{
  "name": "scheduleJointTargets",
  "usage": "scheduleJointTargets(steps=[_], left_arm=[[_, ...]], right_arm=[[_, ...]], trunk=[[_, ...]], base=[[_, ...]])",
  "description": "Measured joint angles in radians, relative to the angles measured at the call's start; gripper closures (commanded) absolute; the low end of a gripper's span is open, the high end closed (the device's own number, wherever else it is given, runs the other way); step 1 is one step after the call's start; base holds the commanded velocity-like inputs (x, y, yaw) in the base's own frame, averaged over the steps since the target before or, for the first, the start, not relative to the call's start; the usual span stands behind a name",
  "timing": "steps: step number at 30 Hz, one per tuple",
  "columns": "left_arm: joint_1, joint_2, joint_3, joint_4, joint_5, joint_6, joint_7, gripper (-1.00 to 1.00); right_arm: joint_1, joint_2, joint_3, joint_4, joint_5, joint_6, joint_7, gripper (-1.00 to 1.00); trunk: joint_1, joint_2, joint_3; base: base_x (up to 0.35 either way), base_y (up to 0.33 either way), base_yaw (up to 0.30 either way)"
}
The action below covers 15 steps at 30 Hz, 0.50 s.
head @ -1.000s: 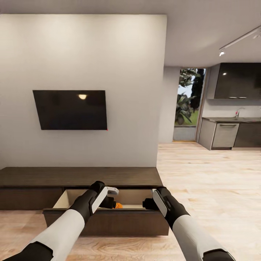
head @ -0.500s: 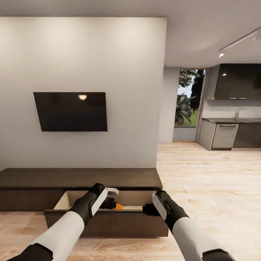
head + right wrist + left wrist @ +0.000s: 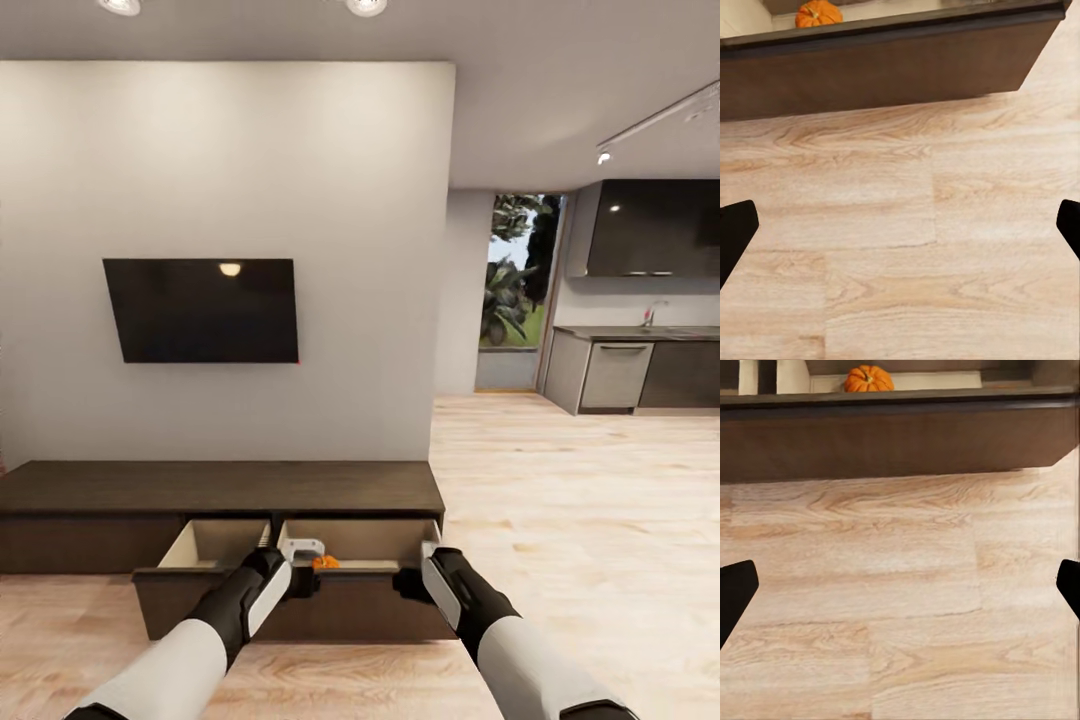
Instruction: Place each of the two pumpkins and all three candles from the living room inside a cabinet in the living room (use any cabinet), then make sure every cabinet is closed, and position the cauldron so it is next to a table in the living room.
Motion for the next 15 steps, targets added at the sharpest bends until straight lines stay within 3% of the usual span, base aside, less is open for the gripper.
scheduleJointTargets(steps=[4,9,15], left_arm=[[0.01,0.0,0.001,0.004,-0.001,-0.059,-0.007,-1.0],[0.035,0.001,0.0,0.006,-0.003,-0.127,-0.009,-1.0],[0.044,0.003,0.001,0.022,-0.003,-0.182,-0.01,-1.0]], right_arm=[[0.018,-0.001,-0.004,0.002,0.001,-0.054,0.013,-1.0],[0.027,-0.004,-0.005,0.002,0.004,-0.077,0.018,-1.0],[0.058,-0.003,-0.004,0.003,0.007,-0.177,0.022,-1.0]], trunk=[[0.0,0.0,0.0],[-0.019,0.035,0.016],[-0.042,0.077,0.034]], base=[[-0.03,0.0,0.0],[-0.029,0.0,0.0],[-0.018,0.0,0.0]])
